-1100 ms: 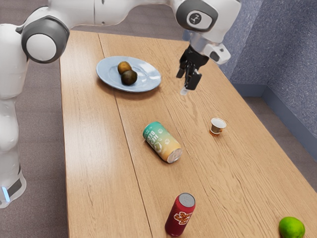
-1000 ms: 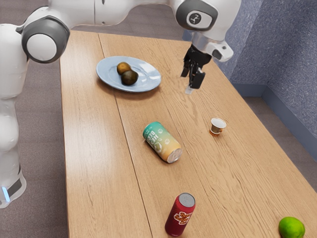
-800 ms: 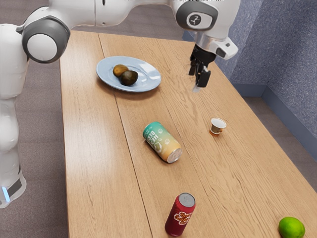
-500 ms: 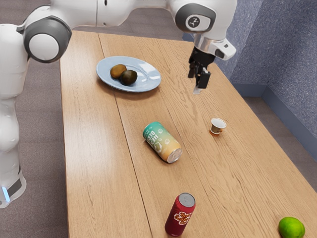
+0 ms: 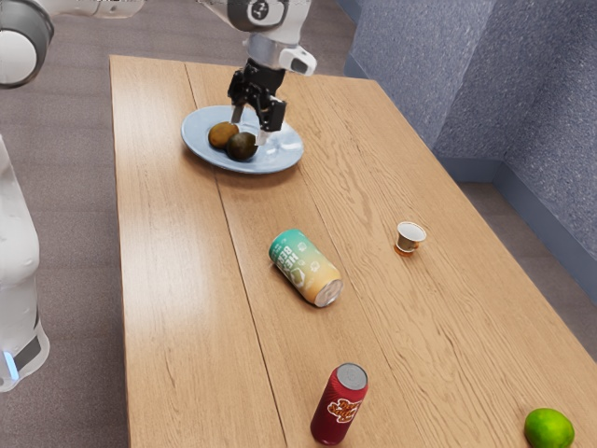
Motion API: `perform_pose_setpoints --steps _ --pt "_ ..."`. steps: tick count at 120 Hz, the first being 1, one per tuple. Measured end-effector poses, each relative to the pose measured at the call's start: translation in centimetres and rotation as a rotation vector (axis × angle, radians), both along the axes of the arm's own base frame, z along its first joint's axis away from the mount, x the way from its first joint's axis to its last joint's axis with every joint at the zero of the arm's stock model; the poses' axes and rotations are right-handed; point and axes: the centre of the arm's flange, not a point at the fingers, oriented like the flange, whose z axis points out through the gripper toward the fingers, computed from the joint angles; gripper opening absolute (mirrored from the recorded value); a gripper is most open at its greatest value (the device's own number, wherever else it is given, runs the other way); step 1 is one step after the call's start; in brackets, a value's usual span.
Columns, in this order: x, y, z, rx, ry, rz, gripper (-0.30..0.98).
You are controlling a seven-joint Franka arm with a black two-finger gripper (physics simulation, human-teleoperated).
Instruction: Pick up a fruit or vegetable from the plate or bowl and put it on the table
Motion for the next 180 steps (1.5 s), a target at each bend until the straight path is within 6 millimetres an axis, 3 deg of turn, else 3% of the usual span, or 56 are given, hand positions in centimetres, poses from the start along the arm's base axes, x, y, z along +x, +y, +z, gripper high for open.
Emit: perform_pose_setpoints --steps 12,35,69,82,97,138,180 --pt "0.3 1.1 -1.6 -0.003 0.002 0.033 0.69" --pt "-0.4 4.8 -1.0 0.042 -0.033 0.104 0.69" --pt "0.9 5.6 -3.0 0.057 -0.028 0.105 0.69" --pt "1.2 6.8 -3.3 0.094 -0.04 0.095 0.69" --pt "2.5 8.4 -3.1 0.126 -0.064 0.089 0.69" --pt "5.1 9.6 -3.7 0.146 -0.082 0.05 0.69" --pt "3.3 12.4 -4.7 0.144 -0.063 0.082 0.69"
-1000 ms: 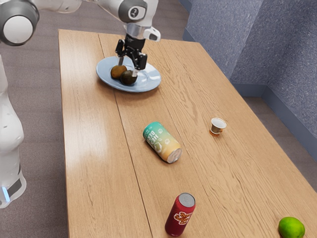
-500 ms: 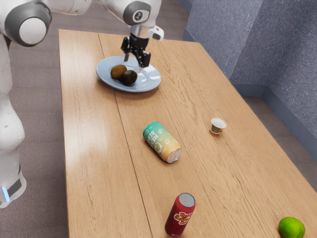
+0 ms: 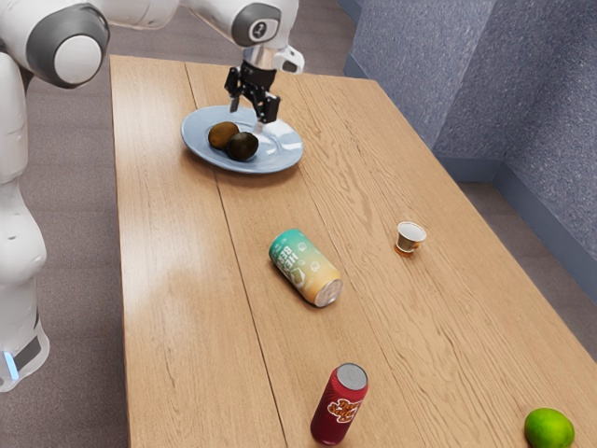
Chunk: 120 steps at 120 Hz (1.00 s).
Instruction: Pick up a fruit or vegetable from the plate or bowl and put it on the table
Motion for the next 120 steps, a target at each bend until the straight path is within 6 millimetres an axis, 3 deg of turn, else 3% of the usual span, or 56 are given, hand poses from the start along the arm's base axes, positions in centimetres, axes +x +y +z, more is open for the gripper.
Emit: perform_pose_setpoints --steps 18,48,120 --pt "-0.2 1.1 -0.9 -0.006 0.013 0.013 0.69" --pt "1.1 -0.1 -1.5 -0.011 0.022 -0.025 0.69" --pt "2.5 -0.1 -3.5 -0.018 0.032 -0.042 0.69"
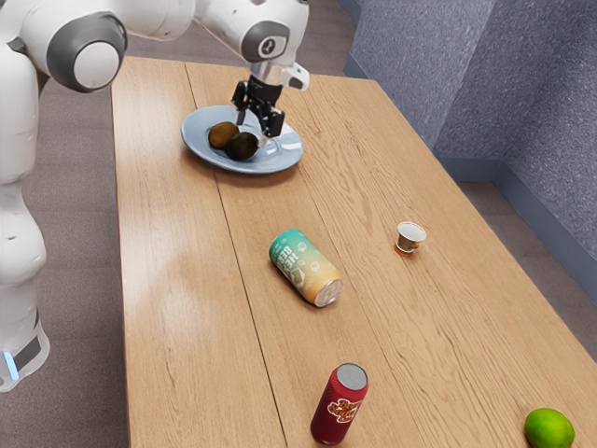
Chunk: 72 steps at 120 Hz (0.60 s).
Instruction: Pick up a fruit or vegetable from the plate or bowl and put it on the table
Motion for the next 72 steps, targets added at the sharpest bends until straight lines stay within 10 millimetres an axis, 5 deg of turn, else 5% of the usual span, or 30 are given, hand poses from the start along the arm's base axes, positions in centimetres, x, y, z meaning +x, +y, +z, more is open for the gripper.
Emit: perform_pose_setpoints --steps 72 --pt "0.41 -0.1 -0.45 0.002 -0.003 0.049 0.69"
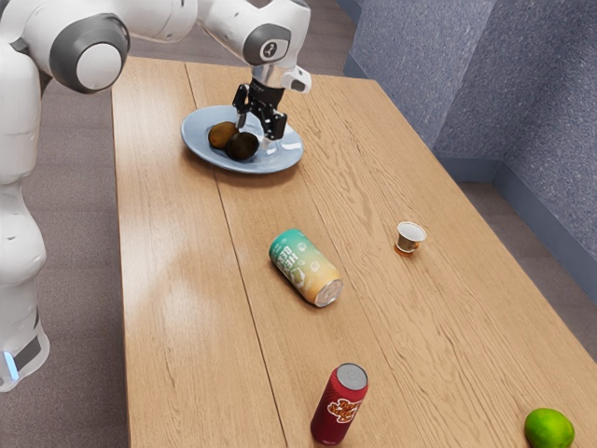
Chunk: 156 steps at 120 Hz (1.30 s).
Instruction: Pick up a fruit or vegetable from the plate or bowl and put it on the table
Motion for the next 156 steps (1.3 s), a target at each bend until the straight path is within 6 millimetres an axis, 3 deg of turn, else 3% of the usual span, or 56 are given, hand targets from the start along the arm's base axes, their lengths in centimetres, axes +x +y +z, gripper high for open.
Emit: perform_pose_setpoints --steps 74,156 --pt "0.0 0.0 -0.1 0.002 -0.008 0.127 0.69" --pt "0.3 0.4 -1.8 -0.003 0.018 0.183 0.71"
